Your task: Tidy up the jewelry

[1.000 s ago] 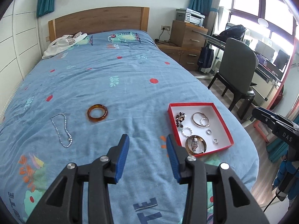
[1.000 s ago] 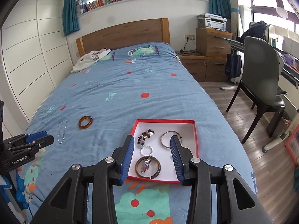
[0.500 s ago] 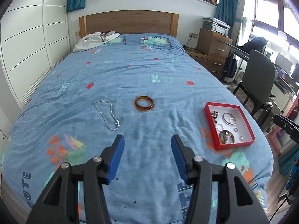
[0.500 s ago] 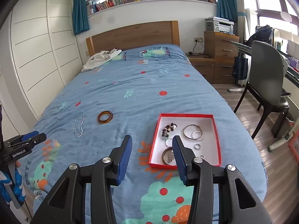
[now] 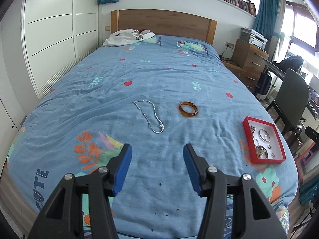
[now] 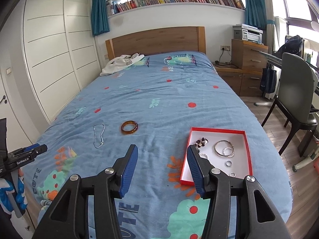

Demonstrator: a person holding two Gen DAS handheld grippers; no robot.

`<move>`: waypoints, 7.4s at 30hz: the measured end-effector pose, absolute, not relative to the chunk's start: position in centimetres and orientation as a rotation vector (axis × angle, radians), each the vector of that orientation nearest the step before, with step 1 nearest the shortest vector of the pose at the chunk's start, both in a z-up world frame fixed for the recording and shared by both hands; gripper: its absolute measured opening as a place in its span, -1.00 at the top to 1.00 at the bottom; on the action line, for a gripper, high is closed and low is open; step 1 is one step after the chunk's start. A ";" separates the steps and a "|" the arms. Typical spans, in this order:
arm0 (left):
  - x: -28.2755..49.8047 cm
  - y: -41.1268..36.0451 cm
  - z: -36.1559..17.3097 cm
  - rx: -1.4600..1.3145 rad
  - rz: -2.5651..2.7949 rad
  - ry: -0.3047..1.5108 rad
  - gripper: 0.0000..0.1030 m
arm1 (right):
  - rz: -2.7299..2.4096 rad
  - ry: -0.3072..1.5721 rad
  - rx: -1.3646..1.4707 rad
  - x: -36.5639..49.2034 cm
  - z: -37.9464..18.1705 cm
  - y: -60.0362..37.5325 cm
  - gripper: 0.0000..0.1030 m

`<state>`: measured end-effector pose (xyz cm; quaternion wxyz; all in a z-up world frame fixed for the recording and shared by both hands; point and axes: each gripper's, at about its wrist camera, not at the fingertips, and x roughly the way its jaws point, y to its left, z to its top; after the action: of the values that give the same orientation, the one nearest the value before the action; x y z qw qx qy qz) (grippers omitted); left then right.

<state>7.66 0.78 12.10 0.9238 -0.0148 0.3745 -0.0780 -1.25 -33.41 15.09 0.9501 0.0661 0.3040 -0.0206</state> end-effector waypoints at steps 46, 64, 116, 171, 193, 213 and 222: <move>34.3 -2.1 -6.1 -0.120 -0.106 1.094 -0.13 | 0.216 0.908 0.183 31.3 -2.6 -27.7 0.01; 34.7 -2.0 -7.1 -0.129 -0.097 1.045 -0.11 | 0.233 0.978 0.183 35.8 -6.8 -24.6 0.50; 19.0 -24.9 12.0 0.011 -0.551 0.791 0.94 | -0.106 0.709 0.210 12.8 7.5 -44.5 0.79; 16.1 -37.8 0.7 0.075 -0.609 0.987 0.25 | -0.197 0.891 0.086 10.6 -0.6 -50.9 -0.15; 6.4 -21.3 11.6 0.081 -0.304 0.751 0.04 | -0.095 0.733 0.088 1.0 8.8 -38.8 -0.70; 0.5 -8.8 12.7 0.051 -0.156 0.666 0.03 | -0.050 0.668 0.017 -3.9 10.6 -29.2 -0.99; -1.2 -7.4 11.6 0.045 -0.139 0.683 0.03 | -0.073 0.664 0.016 -6.1 9.2 -29.1 -0.99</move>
<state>-1.24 -7.43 11.59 0.9396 0.0222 0.3348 -0.0681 -6.12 -29.11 9.19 0.9447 0.0080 0.3259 -0.0360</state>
